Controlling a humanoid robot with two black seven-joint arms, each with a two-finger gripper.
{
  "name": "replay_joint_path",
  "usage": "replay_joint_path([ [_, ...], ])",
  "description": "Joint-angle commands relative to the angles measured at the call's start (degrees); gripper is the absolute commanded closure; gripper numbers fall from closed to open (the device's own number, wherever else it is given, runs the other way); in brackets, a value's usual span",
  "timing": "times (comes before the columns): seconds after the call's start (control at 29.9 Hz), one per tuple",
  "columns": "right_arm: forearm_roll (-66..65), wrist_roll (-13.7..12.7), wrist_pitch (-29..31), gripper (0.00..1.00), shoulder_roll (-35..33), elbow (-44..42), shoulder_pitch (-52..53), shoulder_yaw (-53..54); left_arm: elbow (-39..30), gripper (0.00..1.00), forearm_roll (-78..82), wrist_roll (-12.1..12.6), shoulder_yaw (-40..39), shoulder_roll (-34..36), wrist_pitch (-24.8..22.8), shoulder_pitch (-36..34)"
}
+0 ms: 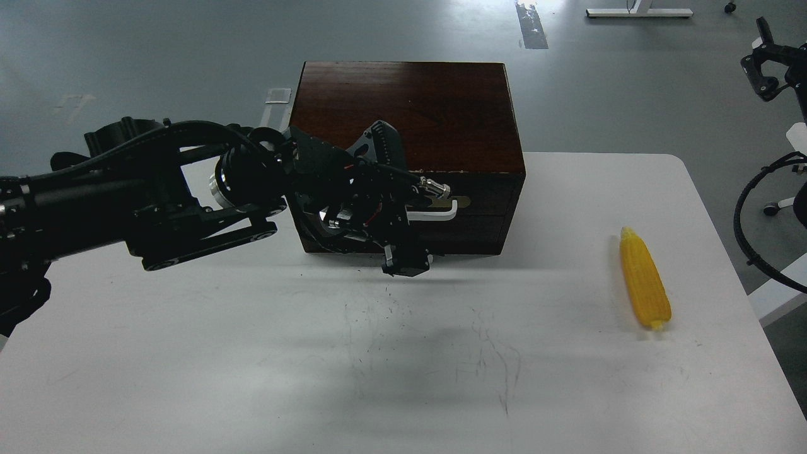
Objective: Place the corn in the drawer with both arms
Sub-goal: 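Reach the left gripper to the white drawer handle and grasp it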
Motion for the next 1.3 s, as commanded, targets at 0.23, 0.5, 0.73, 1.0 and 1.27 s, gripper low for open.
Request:
replay_joint_path([
  [0.23,0.0,-0.01,-0.08,0.0,-0.01,0.1,0.08,0.0,0.51,0.19,0.76,-0.07,0.21,0.18,0.08,-0.26],
  [0.5,0.0,-0.01,-0.08,0.0,-0.63,0.01,0.08,0.0,0.69,0.29,0.76,-0.16,0.74,0.36,0.08,0.09],
  [0.73,0.0,-0.01,-0.08,0.0,-0.63,0.01,0.08,0.0,0.86,0.29,0.76,-0.16,1.62,0.44,0.08,0.09],
  [1.0,-0.09,-0.01,-0.08,0.0,-0.8,0.01,0.08,0.0,0.86,0.29,0.76,-0.16,1.62,0.71,0.08,-0.26],
  [1.27,-0.09,-0.01,-0.08,0.0,-0.89,0.01,0.08,0.0,0.6,0.29,0.76,-0.24,1.36,2.73,0.08,-0.62],
])
